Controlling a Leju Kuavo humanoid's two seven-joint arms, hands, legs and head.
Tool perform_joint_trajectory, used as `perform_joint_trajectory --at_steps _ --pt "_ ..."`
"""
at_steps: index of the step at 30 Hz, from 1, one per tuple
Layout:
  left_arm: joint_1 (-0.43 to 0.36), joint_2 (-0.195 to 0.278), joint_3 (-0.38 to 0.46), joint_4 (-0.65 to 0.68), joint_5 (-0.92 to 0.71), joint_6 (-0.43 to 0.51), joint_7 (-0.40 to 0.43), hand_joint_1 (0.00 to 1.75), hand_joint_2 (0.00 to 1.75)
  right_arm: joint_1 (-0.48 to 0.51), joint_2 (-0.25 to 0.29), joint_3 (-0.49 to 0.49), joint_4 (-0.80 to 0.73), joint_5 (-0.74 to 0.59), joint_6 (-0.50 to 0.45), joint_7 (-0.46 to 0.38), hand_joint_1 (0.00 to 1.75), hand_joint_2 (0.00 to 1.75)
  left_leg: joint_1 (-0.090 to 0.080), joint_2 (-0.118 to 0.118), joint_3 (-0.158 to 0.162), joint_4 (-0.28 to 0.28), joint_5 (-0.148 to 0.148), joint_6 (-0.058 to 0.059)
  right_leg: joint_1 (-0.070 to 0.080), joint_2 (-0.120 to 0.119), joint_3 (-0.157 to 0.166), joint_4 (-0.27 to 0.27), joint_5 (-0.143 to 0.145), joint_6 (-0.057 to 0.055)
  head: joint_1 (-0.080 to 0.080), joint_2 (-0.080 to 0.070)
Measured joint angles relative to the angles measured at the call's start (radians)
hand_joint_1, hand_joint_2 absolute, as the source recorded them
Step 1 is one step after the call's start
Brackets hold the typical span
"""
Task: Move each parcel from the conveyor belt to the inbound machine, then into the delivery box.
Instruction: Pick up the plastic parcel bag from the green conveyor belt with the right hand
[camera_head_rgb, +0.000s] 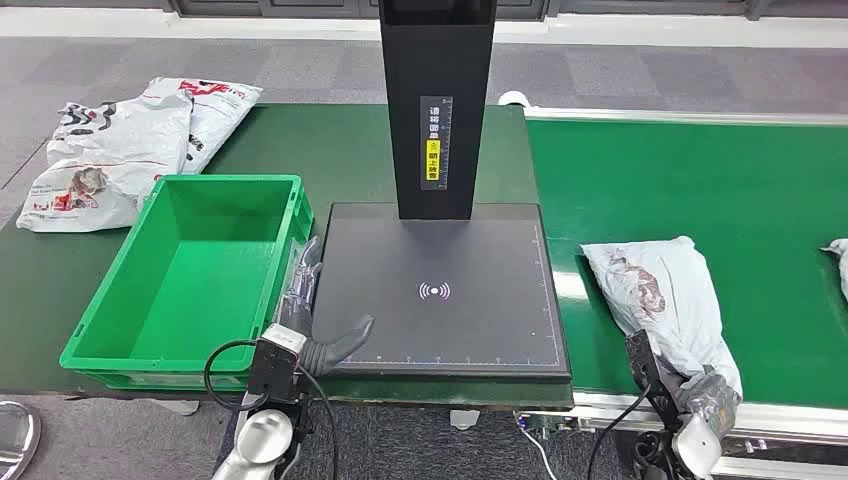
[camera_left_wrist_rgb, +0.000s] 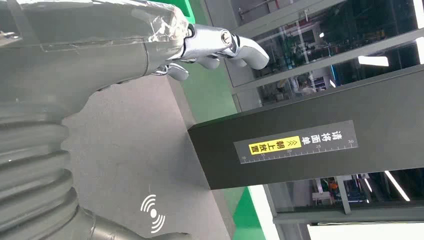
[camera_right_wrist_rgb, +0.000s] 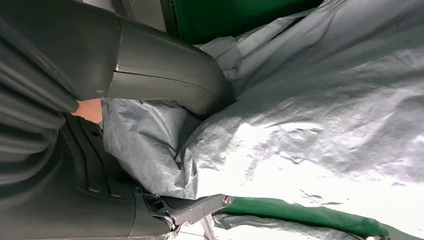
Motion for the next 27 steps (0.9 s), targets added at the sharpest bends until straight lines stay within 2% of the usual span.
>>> perform_joint_trajectory --at_steps 27 --pt "0.001 0.000 0.000 -0.003 0.000 0.000 0.000 0.00 1.75 0.000 0.000 0.000 0.005 0.000 0.000 0.000 1.75 1.75 0.000 0.000 0.000 0.000 0.000 0.000 0.000 0.000 0.000 0.000 0.000 0.000 0.000 0.000"
